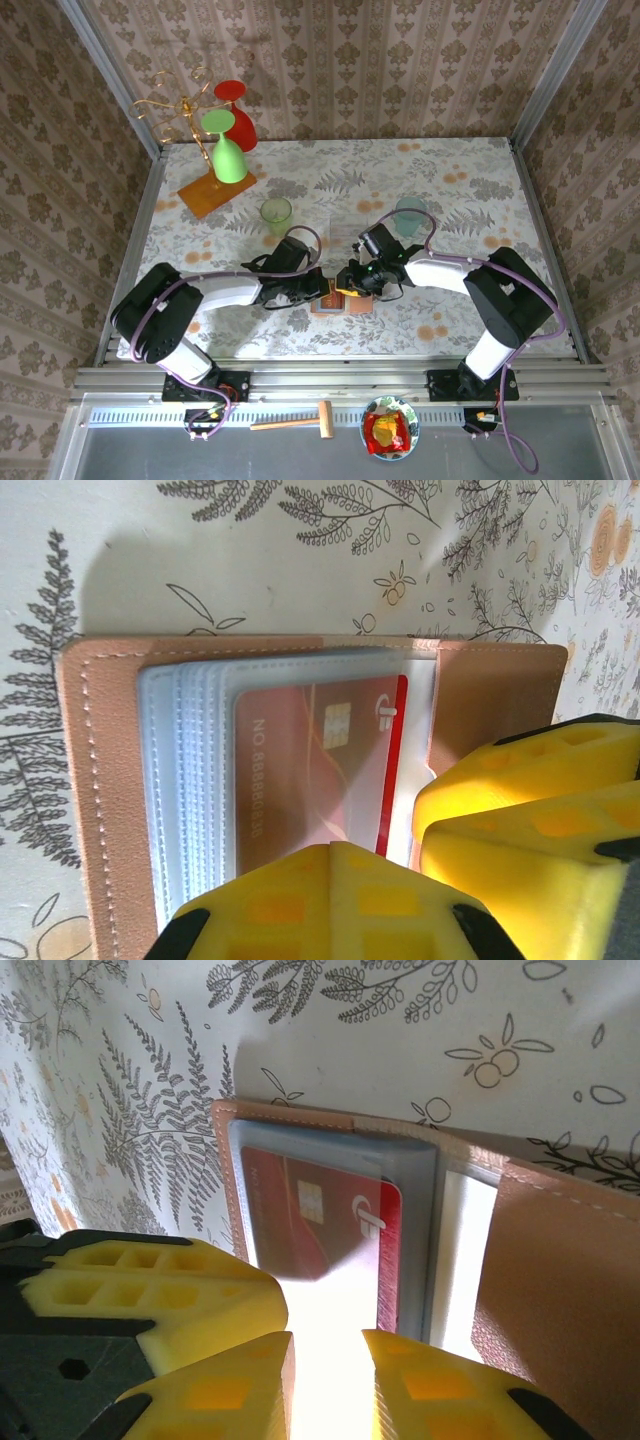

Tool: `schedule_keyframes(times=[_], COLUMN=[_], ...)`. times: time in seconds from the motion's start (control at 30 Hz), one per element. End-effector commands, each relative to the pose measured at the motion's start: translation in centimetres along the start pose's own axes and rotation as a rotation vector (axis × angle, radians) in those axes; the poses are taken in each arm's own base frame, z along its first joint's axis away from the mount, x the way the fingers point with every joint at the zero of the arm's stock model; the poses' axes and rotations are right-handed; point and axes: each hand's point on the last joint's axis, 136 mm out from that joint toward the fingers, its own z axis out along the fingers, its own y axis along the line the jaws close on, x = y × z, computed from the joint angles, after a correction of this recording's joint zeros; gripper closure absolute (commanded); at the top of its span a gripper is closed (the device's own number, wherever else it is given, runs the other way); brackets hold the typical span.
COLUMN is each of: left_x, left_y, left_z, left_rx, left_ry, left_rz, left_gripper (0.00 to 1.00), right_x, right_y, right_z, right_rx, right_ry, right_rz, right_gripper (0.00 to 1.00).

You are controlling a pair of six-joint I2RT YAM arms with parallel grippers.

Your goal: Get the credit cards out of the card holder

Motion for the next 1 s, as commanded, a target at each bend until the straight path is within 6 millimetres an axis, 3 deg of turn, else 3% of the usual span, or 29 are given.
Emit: schedule_keyframes(times=[0.0, 0.4, 0.97], left_x=[0.2, 0.6, 0.9], left_y=[0.9, 1.9, 2.9], left_z=[-0.2, 0.1, 0.1], left_rx=[-0.034, -0.067, -0.086], left_ry=[-0.004, 0.012, 0.020], left_rz=[-0.004, -0.015, -0.044], left_gripper=[0.95, 0.95, 0.94], right_x=[0.6, 0.6, 0.7], right_y=[-0.6, -0.8, -3.3], right_z=[0.5, 1.1, 0.8], right_rx=[-0.008, -0.009, 0.126], right_ry=[0.033, 0.049, 0.041], right_rz=[0.029, 0.037, 0.012], right_gripper=[0.74, 0.73, 0.73])
